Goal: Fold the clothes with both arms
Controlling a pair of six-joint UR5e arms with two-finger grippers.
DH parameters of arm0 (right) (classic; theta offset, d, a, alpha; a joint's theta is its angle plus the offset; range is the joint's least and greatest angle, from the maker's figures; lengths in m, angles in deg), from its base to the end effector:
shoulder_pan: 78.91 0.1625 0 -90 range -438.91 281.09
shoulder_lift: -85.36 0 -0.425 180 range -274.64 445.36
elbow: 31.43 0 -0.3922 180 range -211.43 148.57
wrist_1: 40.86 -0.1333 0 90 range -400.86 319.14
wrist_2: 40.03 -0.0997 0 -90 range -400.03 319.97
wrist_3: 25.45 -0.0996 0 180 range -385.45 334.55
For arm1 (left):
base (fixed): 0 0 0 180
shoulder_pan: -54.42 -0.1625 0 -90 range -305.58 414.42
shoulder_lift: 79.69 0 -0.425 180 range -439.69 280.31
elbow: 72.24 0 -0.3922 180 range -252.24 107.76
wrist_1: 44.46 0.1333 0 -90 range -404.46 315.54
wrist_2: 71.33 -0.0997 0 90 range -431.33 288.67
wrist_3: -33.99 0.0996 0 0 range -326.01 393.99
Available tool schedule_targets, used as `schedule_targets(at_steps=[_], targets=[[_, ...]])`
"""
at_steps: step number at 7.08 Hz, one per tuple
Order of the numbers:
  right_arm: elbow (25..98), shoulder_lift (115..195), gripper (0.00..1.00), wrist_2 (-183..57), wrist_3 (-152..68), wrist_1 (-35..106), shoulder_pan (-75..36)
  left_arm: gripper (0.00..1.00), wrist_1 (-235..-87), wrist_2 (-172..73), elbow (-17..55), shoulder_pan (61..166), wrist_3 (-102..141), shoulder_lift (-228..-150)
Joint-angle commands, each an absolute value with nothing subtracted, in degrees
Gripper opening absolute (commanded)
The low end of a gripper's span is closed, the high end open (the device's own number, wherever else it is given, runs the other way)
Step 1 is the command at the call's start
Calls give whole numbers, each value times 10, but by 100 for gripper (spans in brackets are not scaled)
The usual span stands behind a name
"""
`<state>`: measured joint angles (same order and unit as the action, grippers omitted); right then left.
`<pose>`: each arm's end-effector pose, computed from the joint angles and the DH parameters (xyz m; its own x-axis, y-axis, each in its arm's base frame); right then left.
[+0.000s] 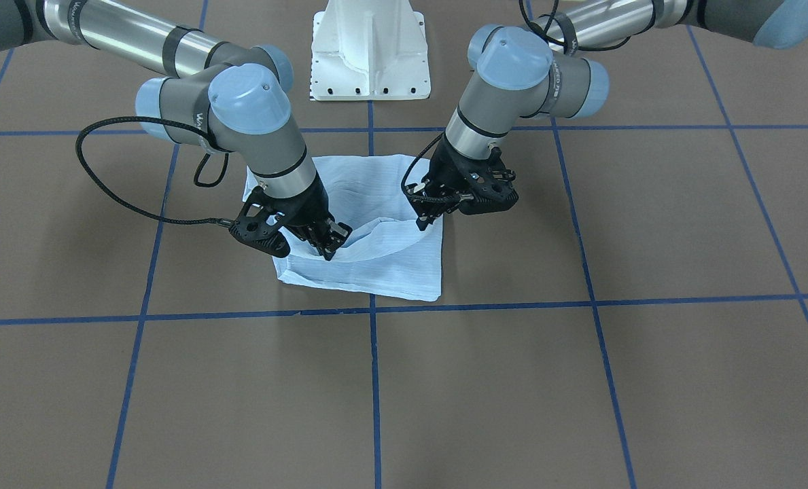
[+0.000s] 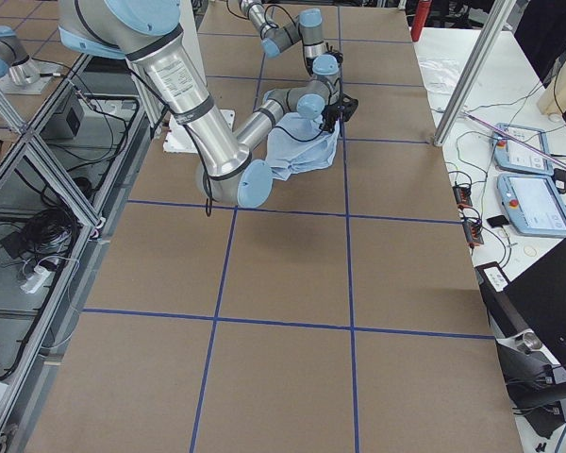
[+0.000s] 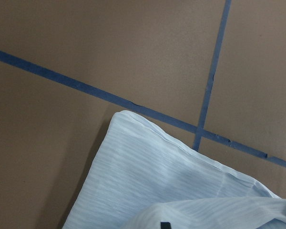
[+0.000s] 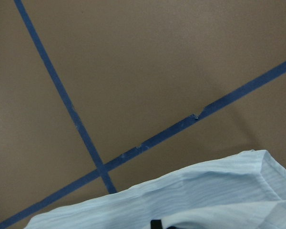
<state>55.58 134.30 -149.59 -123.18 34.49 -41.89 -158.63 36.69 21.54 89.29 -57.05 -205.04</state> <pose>-0.5171 -0.5151 0.2186 0.4315 0.4841 0.7612 -0.4165 0.8554 -0.3080 0.4989 -0.4726 0.2151 0.3628 -0.2739 -0.8907 0.3236 0.9334 -0.1552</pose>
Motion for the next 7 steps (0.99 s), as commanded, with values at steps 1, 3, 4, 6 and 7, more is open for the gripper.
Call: schedule_targets(at_steps=[1, 3, 4, 6, 7], targets=[[552, 1343, 100, -1497, -1231, 345, -416, 99, -1603, 366, 201, 895, -574, -2051], [552, 1347, 100, -1499, -1228, 345, -414, 100, -1604, 367, 201, 909, -573, -2050], [552, 1348, 100, -1499, -1228, 345, -414, 100, -1603, 367, 201, 912, -572, -2050], [558, 1356, 100, -1504, -1162, 349, -395, 100, -1595, 374, 202, 943, -548, -2043], [558, 1370, 100, -1508, -1089, 353, -369, 100, -1595, 395, 204, 969, -472, -2028]])
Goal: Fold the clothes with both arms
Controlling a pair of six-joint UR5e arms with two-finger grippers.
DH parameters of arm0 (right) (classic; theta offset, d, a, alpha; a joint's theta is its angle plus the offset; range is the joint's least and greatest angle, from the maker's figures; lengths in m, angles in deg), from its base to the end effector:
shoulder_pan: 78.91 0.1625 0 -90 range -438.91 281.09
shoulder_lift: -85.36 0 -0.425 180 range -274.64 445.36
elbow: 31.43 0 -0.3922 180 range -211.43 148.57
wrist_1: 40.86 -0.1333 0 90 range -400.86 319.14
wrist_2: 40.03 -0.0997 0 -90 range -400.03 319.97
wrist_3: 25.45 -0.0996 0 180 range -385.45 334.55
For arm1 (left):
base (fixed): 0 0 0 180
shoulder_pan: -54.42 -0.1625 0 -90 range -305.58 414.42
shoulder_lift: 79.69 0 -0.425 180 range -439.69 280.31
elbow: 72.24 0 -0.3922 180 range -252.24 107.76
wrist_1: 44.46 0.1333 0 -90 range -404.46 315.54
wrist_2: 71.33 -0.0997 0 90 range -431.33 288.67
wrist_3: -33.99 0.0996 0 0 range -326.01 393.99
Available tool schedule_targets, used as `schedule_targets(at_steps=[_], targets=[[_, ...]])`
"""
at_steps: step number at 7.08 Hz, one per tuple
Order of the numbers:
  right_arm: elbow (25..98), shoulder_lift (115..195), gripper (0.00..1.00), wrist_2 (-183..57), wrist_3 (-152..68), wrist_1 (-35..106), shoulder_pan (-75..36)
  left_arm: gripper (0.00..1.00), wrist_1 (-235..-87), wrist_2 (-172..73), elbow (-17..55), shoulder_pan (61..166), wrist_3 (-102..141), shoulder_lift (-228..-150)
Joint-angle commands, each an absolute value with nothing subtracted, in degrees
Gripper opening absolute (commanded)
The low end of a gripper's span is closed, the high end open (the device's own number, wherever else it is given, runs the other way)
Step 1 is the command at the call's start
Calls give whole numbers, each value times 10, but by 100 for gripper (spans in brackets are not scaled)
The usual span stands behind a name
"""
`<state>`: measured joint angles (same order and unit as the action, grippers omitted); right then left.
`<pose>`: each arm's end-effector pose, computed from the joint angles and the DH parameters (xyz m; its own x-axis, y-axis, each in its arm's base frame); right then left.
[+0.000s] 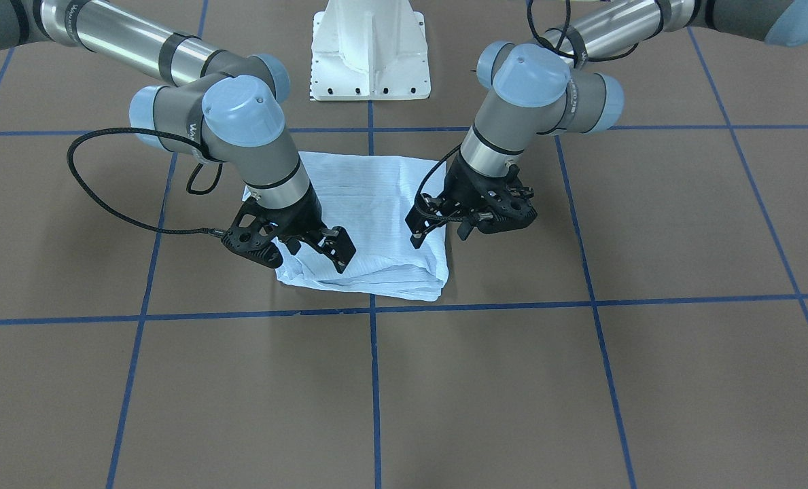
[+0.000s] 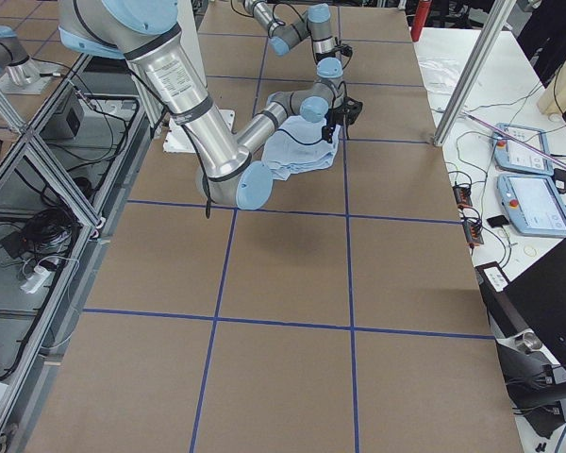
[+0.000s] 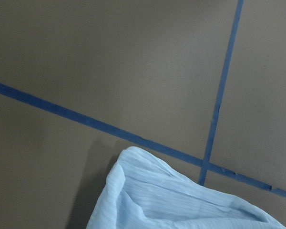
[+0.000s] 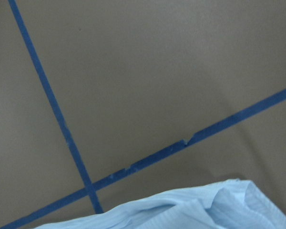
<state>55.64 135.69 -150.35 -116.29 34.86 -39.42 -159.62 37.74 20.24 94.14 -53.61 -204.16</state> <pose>-0.4936 -0.5346 0.2363 0.4797 0.4131 0.7741 -0.3951 0.8894 -0.2298 0.4616 -0.5145 0.2330 0.3755 -0.2605 -0.8895 0.3664 0.9232 -0.1157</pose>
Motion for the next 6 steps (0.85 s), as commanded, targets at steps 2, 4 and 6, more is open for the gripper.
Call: schedule_targets(at_steps=[2, 4, 6], targets=[[555, 1428, 100, -1531, -902, 354, -307, 100, -1595, 410, 209, 1036, -321, -1978], [558, 1494, 100, -1594, -745, 354, -223, 100, -1594, 423, 208, 1109, -118, -1910], [558, 1565, 100, -1651, -568, 355, -143, 100, -1594, 478, 208, 1204, 31, -1847]])
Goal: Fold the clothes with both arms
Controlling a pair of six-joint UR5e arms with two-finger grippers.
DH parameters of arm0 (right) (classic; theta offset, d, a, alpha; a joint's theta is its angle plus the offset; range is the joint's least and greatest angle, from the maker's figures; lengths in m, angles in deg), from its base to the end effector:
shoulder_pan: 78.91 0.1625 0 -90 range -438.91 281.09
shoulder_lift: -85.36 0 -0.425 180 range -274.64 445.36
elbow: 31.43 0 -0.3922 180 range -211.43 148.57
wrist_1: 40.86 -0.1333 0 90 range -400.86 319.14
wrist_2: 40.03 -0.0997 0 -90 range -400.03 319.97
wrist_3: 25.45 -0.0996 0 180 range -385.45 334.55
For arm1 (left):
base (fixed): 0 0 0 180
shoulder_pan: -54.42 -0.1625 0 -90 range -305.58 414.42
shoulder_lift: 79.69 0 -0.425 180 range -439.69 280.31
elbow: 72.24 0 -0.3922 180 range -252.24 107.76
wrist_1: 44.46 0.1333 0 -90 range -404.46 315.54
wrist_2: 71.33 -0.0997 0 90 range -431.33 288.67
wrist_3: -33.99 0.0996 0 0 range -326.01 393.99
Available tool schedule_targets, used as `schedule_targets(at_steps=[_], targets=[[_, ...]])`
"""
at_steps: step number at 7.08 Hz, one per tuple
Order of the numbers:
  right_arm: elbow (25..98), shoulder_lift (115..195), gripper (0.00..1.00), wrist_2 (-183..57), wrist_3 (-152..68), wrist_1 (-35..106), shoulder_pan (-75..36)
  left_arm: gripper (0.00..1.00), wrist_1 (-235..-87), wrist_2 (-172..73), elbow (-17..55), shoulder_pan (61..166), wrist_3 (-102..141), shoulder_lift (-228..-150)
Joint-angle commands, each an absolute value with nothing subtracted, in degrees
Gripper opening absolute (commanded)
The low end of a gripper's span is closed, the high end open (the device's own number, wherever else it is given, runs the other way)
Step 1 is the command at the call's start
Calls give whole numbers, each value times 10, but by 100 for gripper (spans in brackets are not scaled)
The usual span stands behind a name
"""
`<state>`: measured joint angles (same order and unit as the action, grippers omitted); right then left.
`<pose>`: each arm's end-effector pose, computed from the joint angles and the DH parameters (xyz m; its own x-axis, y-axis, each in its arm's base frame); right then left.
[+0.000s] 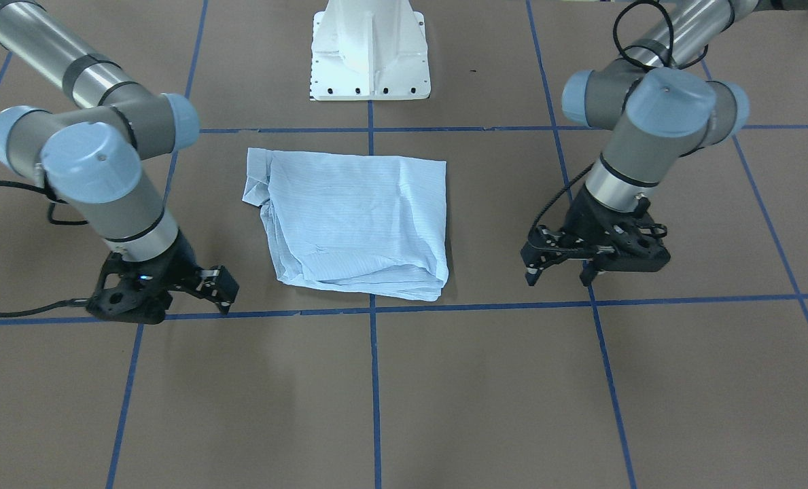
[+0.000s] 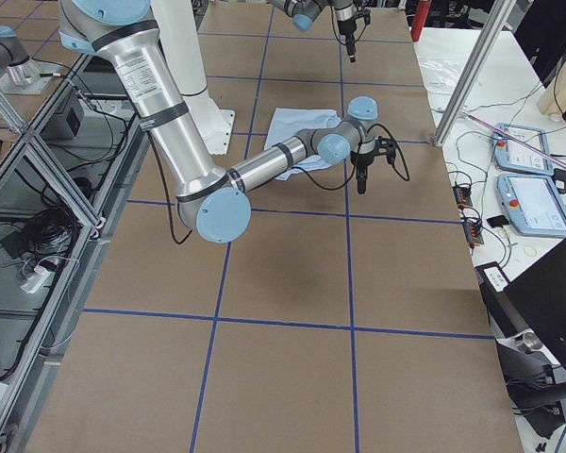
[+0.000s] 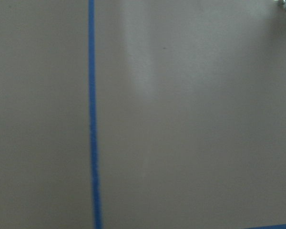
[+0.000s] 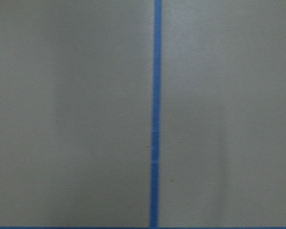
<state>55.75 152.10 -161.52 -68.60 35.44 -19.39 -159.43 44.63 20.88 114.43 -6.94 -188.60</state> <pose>-0.2675 -0.6148 0.4303 0.7148 -0.0121 0.6992 -0.0946 0.9890 0.1138 0.2396 -0.5946 0.4056 0.6908 0.1620 -0.7047 0.1478 0.9224 0.3570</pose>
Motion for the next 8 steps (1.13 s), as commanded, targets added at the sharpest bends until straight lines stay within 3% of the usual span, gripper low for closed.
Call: schedule_targets(at_steps=[1, 3, 5, 8], targets=[[559, 1592, 100, -1677, -489, 374, -97, 100, -1594, 505, 208, 1248, 93, -1821], [560, 1620, 100, -1725, -279, 460, 9, 100, -1593, 595, 208, 1349, 256, -1762], [562, 1637, 100, -1727, -88, 573, 90, 100, -1601, 601, 211, 1384, 333, -1695], [565, 1660, 100, -1718, -78, 569, 92, 100, -1605, 549, 187, 1392, 335, -1692]])
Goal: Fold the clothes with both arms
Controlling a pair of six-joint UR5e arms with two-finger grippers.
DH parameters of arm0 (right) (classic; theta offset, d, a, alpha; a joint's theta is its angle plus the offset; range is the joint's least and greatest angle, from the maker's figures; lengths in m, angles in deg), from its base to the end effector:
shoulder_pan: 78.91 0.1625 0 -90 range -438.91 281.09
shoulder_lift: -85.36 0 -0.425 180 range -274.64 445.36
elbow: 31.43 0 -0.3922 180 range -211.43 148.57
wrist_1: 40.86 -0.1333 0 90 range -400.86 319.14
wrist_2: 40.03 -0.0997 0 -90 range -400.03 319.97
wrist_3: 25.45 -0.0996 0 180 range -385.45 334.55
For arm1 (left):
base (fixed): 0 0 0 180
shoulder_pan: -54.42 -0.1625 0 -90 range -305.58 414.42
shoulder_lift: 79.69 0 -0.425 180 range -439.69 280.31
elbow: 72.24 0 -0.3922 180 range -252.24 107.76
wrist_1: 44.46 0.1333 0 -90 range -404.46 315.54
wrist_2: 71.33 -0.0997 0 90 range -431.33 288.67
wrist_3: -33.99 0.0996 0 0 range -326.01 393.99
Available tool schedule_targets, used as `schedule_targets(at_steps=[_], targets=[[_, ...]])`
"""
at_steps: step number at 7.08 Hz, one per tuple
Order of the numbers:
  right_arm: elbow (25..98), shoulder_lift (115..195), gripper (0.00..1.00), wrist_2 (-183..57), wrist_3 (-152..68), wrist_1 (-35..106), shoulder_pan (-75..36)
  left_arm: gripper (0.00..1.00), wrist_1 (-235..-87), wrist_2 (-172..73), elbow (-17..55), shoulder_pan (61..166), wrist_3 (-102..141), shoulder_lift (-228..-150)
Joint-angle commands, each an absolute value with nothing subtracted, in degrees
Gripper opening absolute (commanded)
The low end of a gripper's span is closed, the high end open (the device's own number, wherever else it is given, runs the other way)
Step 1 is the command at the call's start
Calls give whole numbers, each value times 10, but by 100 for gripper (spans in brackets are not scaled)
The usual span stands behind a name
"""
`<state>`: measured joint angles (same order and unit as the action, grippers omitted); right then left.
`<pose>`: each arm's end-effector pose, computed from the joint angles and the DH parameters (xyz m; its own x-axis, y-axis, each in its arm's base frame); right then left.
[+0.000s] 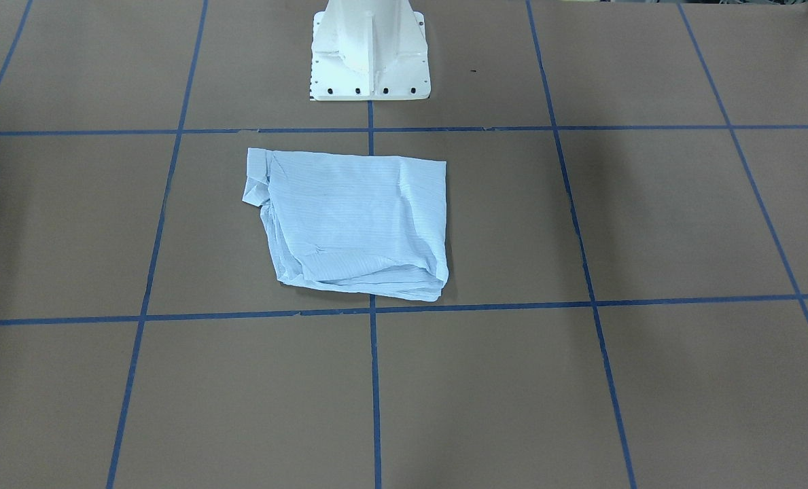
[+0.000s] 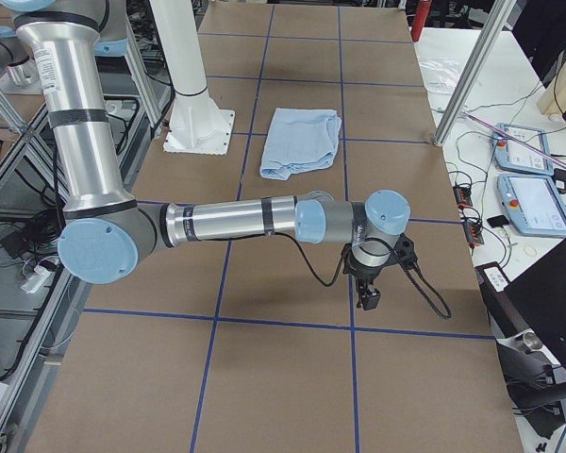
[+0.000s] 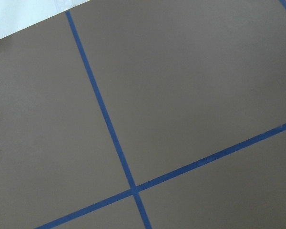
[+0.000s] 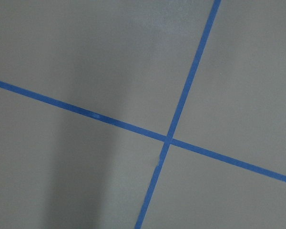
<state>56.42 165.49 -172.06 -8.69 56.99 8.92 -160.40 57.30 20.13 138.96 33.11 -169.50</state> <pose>0.0453 -0.5631 0.6027 0.6999 -0.3136 0.6417 0.2503 0.9492 0.1909 -0.0218 -0.5195 0.5942 0.7509 0.3537 -0.5578 -0.0724 0.8835 0.4628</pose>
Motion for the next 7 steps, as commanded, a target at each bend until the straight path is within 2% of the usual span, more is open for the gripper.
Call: schedule_targets(at_steps=[1, 2, 6, 7], targets=[[565, 1663, 100, -1717, -89, 566, 92, 100, -1601, 541, 186, 1394, 336, -1693], [548, 1663, 100, -1717, -99, 566, 91, 100, -1585, 543, 188, 1400, 336, -1694], [543, 1664, 100, -1722, -159, 567, 92, 100, -1328, 546, 243, 1400, 338, -1719], [543, 1663, 100, -1722, -159, 567, 92, 100, -1311, 558, 237, 1412, 392, -1716]])
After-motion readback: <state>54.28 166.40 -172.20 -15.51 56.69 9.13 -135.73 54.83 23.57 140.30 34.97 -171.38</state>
